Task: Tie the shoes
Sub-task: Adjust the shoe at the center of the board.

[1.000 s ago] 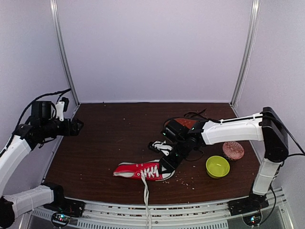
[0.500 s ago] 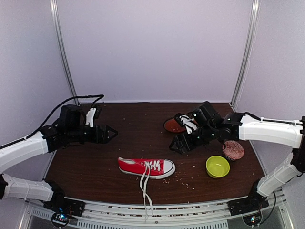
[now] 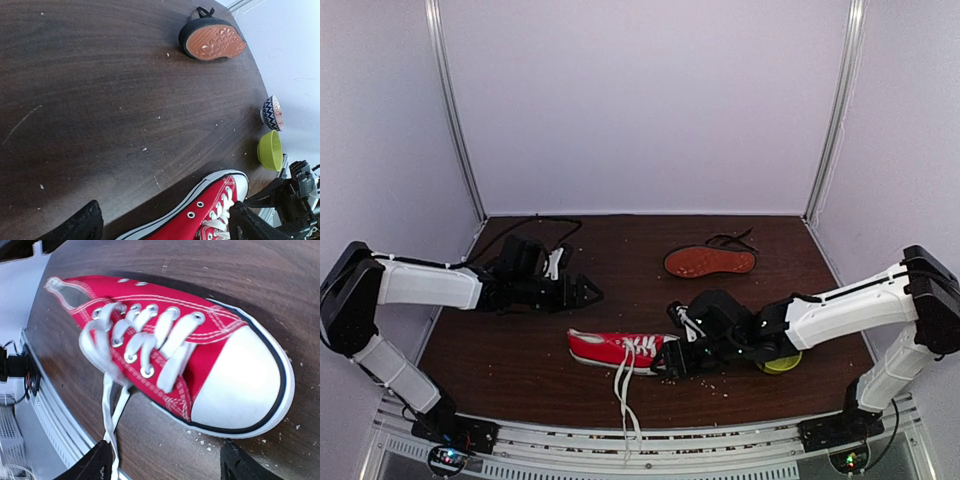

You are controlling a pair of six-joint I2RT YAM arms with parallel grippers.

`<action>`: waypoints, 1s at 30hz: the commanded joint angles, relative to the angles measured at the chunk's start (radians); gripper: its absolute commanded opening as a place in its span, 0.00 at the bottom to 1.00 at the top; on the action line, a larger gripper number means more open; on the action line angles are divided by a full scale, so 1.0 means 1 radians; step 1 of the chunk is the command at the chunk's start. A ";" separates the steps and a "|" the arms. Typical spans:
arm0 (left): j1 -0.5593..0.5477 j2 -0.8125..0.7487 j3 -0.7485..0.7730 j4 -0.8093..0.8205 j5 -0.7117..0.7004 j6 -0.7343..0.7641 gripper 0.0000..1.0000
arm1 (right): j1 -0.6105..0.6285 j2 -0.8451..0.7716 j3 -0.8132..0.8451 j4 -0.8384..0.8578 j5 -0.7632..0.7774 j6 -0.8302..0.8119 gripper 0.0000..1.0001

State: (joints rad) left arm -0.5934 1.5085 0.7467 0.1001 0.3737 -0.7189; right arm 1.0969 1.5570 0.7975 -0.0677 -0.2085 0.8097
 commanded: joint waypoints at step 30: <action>-0.396 -0.320 -0.219 -0.091 -0.238 -0.285 0.91 | -0.082 -0.057 -0.051 0.053 -0.006 -0.076 0.70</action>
State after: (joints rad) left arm -0.9543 1.2098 0.5884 0.0479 0.1074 -0.9546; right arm 0.9844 1.4715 0.7925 -0.0853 -0.1726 0.6449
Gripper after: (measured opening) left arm 0.909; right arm 0.715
